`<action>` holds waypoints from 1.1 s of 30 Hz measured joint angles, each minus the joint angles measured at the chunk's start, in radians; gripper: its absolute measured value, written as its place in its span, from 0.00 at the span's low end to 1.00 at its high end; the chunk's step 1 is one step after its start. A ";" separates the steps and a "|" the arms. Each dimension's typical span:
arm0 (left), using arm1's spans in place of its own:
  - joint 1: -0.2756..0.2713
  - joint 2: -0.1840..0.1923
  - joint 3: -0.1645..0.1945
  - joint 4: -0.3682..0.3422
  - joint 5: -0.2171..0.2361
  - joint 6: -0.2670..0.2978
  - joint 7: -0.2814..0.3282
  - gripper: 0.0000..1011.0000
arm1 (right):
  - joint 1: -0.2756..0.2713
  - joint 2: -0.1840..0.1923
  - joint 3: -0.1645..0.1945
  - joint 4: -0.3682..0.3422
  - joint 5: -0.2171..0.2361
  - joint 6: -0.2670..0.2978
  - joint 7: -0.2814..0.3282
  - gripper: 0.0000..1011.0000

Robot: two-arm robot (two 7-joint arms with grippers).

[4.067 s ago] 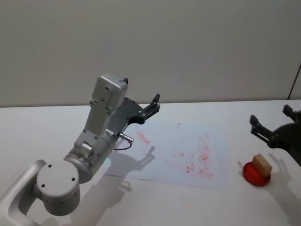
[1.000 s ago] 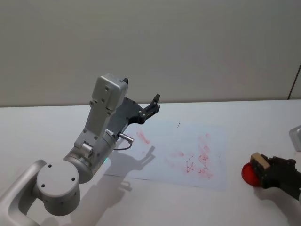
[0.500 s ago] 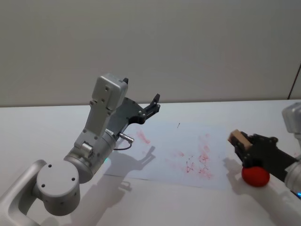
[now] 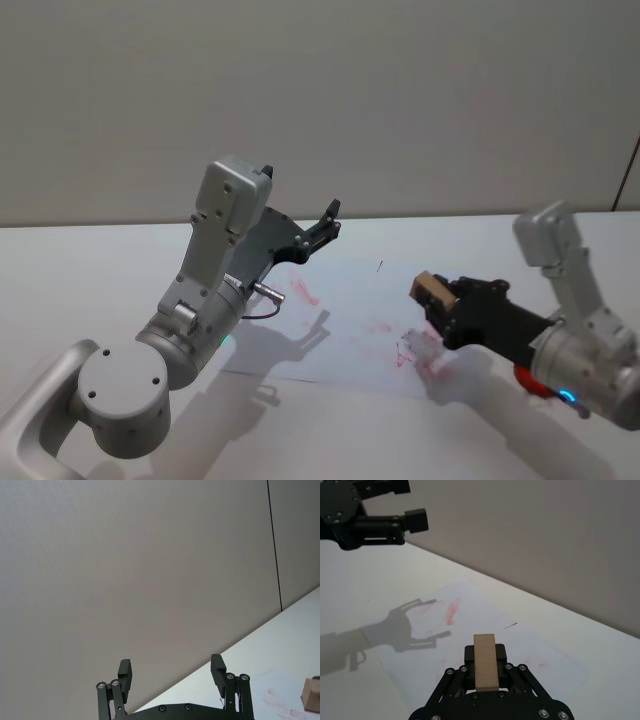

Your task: Use the one hand to pick up the stamp and affix it onto the A4 paper.

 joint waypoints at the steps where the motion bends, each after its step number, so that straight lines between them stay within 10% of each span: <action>1: 0.000 0.000 0.000 0.000 0.000 0.000 0.000 0.99 | 0.012 -0.011 -0.009 0.020 -0.015 0.003 0.007 0.22; 15: 0.000 0.000 0.000 0.000 0.000 0.000 0.000 0.99 | 0.074 -0.073 -0.063 0.156 -0.118 0.021 0.035 0.22; 33: 0.000 0.000 0.000 0.000 0.000 0.000 0.000 0.99 | 0.082 -0.100 -0.091 0.215 -0.128 0.049 0.007 0.22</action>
